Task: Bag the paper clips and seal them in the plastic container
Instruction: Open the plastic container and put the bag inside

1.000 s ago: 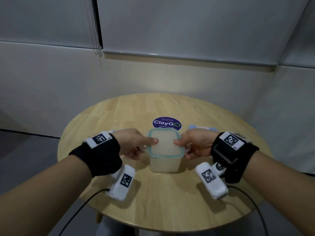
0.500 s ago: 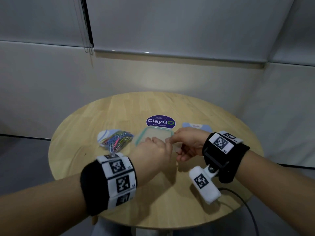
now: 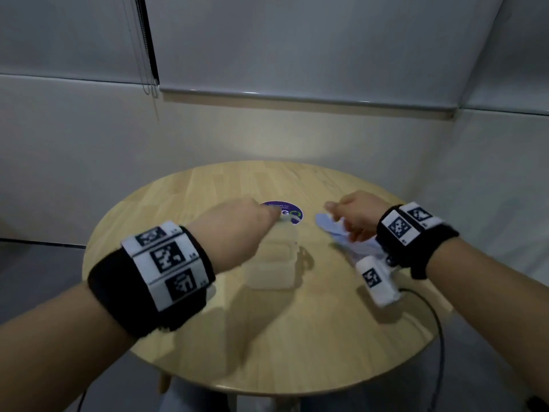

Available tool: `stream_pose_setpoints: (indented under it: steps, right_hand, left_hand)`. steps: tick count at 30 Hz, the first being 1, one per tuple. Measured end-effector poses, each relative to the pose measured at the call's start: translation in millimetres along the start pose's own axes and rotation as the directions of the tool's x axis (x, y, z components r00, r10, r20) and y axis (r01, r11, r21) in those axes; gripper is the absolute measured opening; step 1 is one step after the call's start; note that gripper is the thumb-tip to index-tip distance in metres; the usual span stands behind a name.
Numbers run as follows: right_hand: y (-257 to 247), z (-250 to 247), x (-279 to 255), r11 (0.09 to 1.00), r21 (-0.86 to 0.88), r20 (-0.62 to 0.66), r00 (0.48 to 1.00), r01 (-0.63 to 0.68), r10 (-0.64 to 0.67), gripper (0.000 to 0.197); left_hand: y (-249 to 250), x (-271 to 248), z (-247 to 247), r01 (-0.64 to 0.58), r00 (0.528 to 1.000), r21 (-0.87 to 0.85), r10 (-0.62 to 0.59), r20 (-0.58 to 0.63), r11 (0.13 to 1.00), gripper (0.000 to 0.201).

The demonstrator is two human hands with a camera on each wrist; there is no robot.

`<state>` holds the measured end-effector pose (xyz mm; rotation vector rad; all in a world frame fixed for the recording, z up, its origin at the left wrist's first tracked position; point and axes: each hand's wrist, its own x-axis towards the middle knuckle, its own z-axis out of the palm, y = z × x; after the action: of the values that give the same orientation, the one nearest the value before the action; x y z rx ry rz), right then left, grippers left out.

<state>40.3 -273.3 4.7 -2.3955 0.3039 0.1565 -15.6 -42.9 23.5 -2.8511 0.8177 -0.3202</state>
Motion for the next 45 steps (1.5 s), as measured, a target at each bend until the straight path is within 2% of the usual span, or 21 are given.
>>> stream_pose_setpoints:
  steps: [2,3,5,8,10,14,16,20,23,26,28,30,35,37,40,42,44,45]
  right_hand:
    - [15.3,-20.0,17.7,0.939,-0.341,-0.181,0.983,-0.049,-0.015,0.038]
    - [24.3,-26.5,25.7,0.883,-0.456,-0.214,0.977,-0.109,0.011,0.04]
    - [41.9,-31.4,40.5,0.81,-0.551,-0.19,0.975,-0.2,0.112,0.048]
    - [60.6,-27.0,53.8,0.814,-0.536,-0.065,0.972,-0.225,0.226,0.06]
    - [60.3,-26.2,51.2,0.816,-0.546,0.006,0.973,-0.191,0.232,0.066]
    - [51.2,-28.2,35.2,0.792,-0.599,0.087,0.973,-0.119,0.213,0.104]
    - [45.9,-30.3,29.6,0.773,-0.63,0.14,0.971,-0.065,0.195,0.116]
    - [38.5,-19.1,26.7,0.735,-0.661,0.329,0.939,0.15,0.104,0.141]
    - [48.0,-1.1,35.1,0.727,-0.656,0.385,0.918,0.201,0.093,0.152]
    - [51.4,4.5,34.0,0.705,-0.672,0.397,0.914,0.227,0.084,0.141]
    - [51.4,1.5,34.7,0.728,-0.649,0.346,0.938,0.22,0.025,0.133]
    - [51.0,-0.8,33.6,0.713,-0.666,0.302,0.953,0.22,-0.012,0.119]
    - [49.3,2.6,19.1,0.615,-0.735,0.275,0.954,0.287,-0.117,0.033]
    - [52.7,3.3,15.4,0.571,-0.761,0.261,0.951,0.308,-0.166,0.016]
    - [56.3,-10.0,11.6,0.613,-0.74,0.166,0.958,0.277,-0.233,0.016]
    - [52.6,-26.1,8.1,0.66,-0.705,0.083,0.955,0.258,-0.285,0.021]
    - [42.4,-43.4,0.8,0.707,-0.657,0.004,0.939,0.262,-0.345,0.024]
    - [34.2,-50.5,-4.3,0.736,-0.616,-0.032,0.924,0.281,-0.38,0.023]
  left_hand:
    - [-12.1,7.4,-5.0,0.061,0.993,-0.064,-0.067,-0.093,0.996,0.053]
    - [-18.8,12.6,-7.8,0.091,0.987,-0.09,-0.102,-0.122,0.992,0.054]
    - [-31.6,21.2,-10.6,0.16,0.974,-0.17,-0.183,-0.13,0.972,0.053]
    - [-45.5,26.4,-5.2,0.186,0.962,-0.286,-0.234,-0.142,0.94,0.052]
    - [-49.9,24.8,1.1,0.169,0.963,-0.31,-0.224,-0.148,0.936,0.053]
    - [-50.3,24.8,12.0,0.141,0.966,-0.322,-0.201,-0.163,0.936,0.054]
    - [-49.7,27.4,11.7,0.139,0.962,-0.335,-0.207,-0.176,0.932,0.055]
    - [-54.4,31.5,8.2,0.182,0.923,-0.424,-0.302,-0.237,0.887,0.063]
    - [-64.8,26.7,9.8,0.274,0.886,-0.526,-0.424,-0.187,0.805,0.055]
    - [-73.8,11.3,15.4,0.391,0.871,-0.545,-0.49,-0.041,0.741,0.038]
    - [-76.9,-1.8,22.1,0.454,0.872,-0.546,-0.477,0.109,0.704,0.029]
    - [-77.6,-14.4,27.8,0.51,0.856,-0.54,-0.457,0.243,0.669,0.021]
    - [-71.0,-28.2,48.6,0.538,0.822,-0.379,-0.37,0.432,0.753,0.027]
    - [-65.7,-30.6,55.7,0.546,0.8,-0.381,-0.331,0.5,0.746,0.026]
    - [-61.1,-31.2,58.4,0.537,0.793,-0.384,-0.294,0.534,0.751,0.026]
    - [-60.2,-29.1,54.1,0.498,0.795,-0.325,-0.274,0.541,0.804,0.027]
    - [-61.2,-26.4,43.4,0.396,0.825,-0.184,-0.26,0.501,0.9,0.032]
    - [-60.9,-24.7,37.0,0.36,0.859,-0.166,-0.256,0.444,0.918,0.032]
